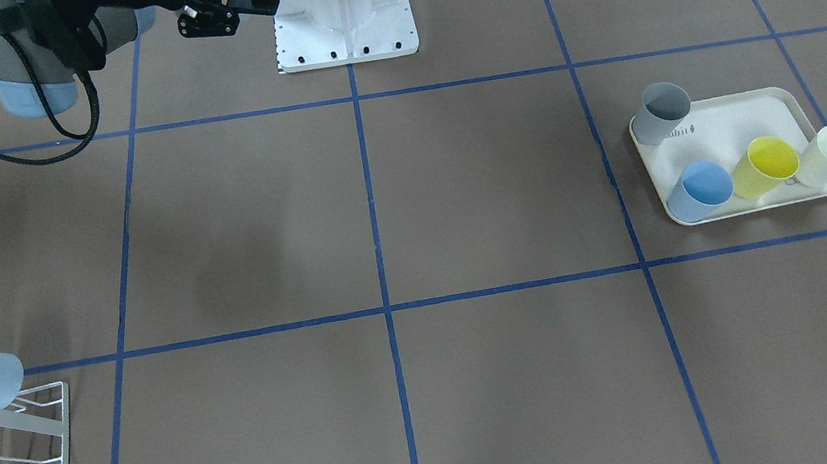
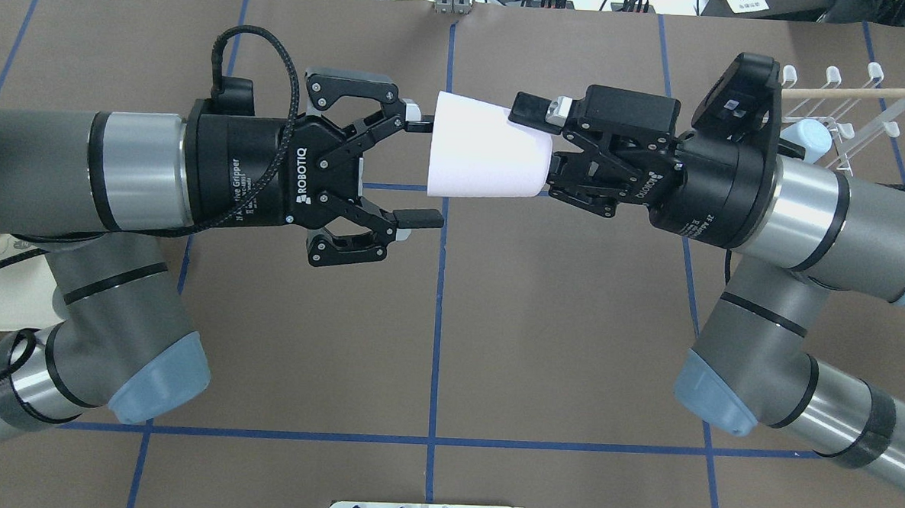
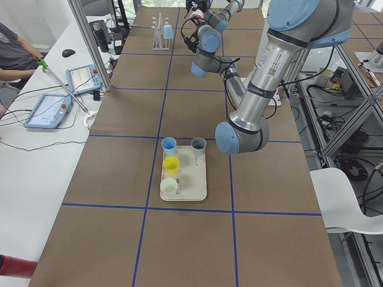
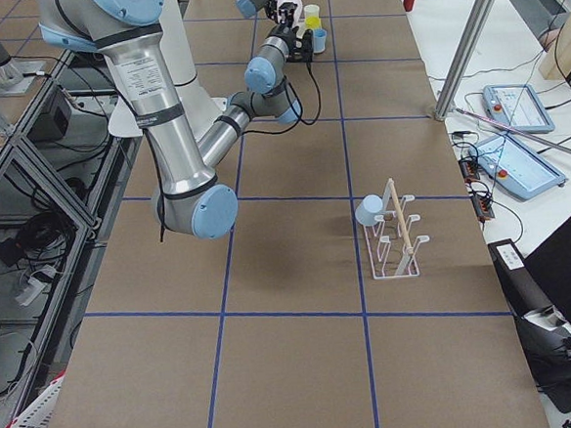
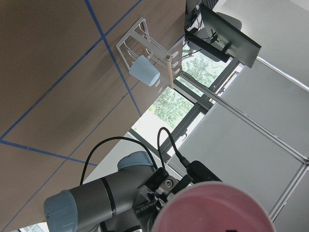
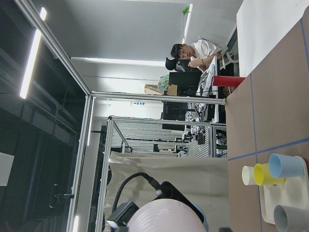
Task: Transfer IKEA cup to right arm and place on rack
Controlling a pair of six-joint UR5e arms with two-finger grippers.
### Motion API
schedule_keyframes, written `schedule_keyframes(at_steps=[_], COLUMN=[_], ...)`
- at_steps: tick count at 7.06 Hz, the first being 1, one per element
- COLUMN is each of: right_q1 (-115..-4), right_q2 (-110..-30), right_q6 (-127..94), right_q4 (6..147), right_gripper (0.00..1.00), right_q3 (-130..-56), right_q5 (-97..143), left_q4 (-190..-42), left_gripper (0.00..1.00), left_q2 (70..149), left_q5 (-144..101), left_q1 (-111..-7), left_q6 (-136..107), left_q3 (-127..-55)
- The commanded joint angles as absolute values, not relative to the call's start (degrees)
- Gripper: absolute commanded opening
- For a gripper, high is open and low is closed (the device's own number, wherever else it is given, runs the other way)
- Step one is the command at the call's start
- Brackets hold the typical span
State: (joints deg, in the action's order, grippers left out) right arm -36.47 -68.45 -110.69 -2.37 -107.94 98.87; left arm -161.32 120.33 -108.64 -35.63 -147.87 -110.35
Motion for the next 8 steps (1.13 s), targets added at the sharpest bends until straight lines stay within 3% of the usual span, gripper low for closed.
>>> schedule_keyframes(at_steps=[1,6,8], right_q1=[-36.56,-41.47,-48.04], right_q2=[-68.64,-72.84,-75.31], right_q6=[-110.66,-109.0,-97.62], right_q4=[-2.37,-1.06,9.34], right_gripper=[0.21,0.17,0.16], right_q3=[-107.84,-105.66,-104.85], right_q5=[98.18,99.4,109.98], left_q4=[-161.37,-159.1,-145.88], left_gripper=[0.81,0.81,0.88], left_q2=[118.14,113.38,112.5], left_q5=[-108.72,-117.03,-123.37], left_q1=[-36.47,-48.92,-52.89], left_q6=[-145.22,-137.53,-121.11], left_q3=[-110.48,-110.04,-110.21])
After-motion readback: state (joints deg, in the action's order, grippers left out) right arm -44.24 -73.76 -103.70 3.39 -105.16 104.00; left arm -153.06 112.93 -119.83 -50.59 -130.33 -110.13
